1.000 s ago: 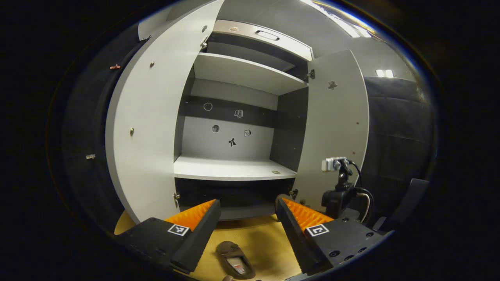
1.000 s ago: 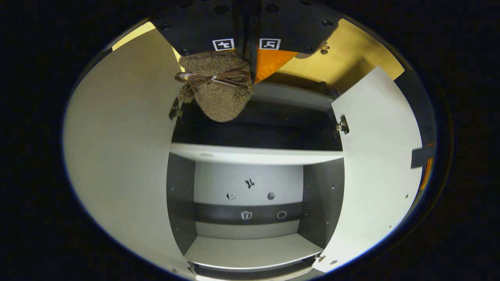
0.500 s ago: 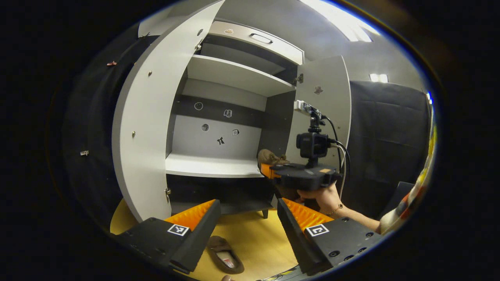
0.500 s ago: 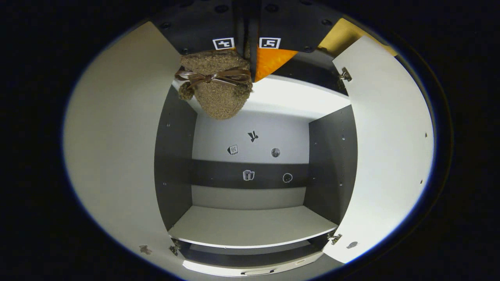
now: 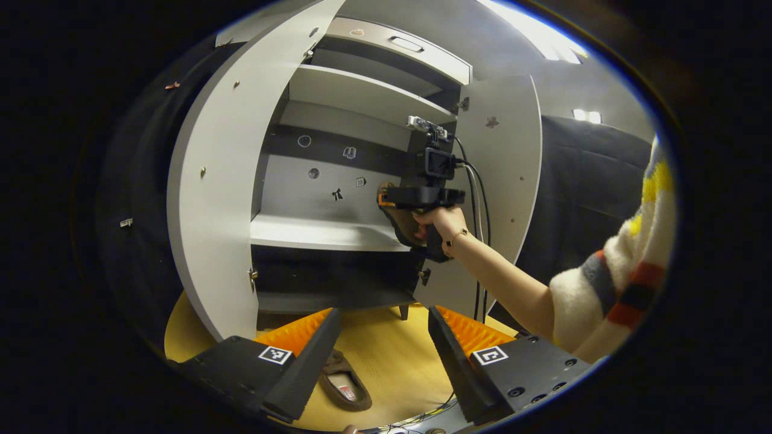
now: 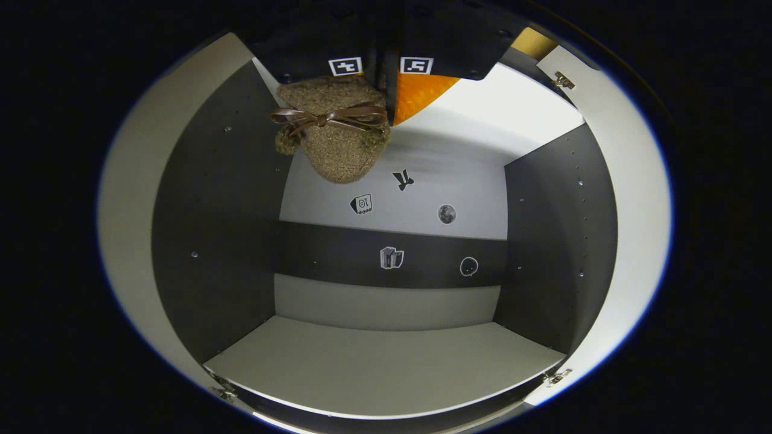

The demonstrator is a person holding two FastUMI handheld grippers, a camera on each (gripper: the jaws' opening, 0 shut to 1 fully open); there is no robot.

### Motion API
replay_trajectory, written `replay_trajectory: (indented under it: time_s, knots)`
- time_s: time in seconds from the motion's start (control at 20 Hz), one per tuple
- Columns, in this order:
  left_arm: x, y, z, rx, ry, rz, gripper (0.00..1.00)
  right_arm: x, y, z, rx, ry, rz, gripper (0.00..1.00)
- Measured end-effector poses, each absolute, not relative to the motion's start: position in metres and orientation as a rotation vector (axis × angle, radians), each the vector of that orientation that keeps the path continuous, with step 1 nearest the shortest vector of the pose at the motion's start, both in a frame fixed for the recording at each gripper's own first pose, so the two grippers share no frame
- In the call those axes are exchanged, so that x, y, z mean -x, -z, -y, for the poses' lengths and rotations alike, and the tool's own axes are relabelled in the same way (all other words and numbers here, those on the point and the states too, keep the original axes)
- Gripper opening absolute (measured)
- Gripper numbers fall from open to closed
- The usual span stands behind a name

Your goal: Grab one shoe with the right hand and put it into the shoe cabinet, grab the other shoe with the left hand and put it into the shoe cabinet; then close the right door with the right hand and the left door with the left hand.

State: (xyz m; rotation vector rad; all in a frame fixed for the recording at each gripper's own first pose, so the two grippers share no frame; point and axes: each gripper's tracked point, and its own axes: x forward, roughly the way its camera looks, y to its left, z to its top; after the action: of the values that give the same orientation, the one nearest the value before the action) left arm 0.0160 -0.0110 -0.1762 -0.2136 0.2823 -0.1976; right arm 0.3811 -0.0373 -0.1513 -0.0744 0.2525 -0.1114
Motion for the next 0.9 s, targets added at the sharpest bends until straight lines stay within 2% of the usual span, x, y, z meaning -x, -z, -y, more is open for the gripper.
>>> replay_trajectory:
  time_s: [0.3, 0.7, 0.8, 0.85, 0.9]
  knots:
    - [-0.024, 0.205, 0.002, 0.226, 0.190, -0.354, 0.93, -0.453, 0.178, 0.050, 0.099, 0.114, -0.340, 0.08]
    - [-0.040, 0.210, -0.025, 0.246, 0.128, -0.362, 0.93, -0.482, 0.233, 0.066, 0.052, 0.171, -0.480, 0.08]
    - [-0.042, 0.210, -0.029, 0.243, 0.114, -0.364, 0.93, -0.477, 0.235, 0.068, 0.070, 0.176, -0.494, 0.12]
    - [-0.042, 0.209, -0.030, 0.239, 0.109, -0.363, 0.93, -0.474, 0.240, 0.064, 0.069, 0.155, -0.512, 0.22]
    - [-0.043, 0.208, -0.030, 0.237, 0.109, -0.360, 0.93, -0.470, 0.240, 0.061, 0.072, 0.143, -0.524, 0.22]
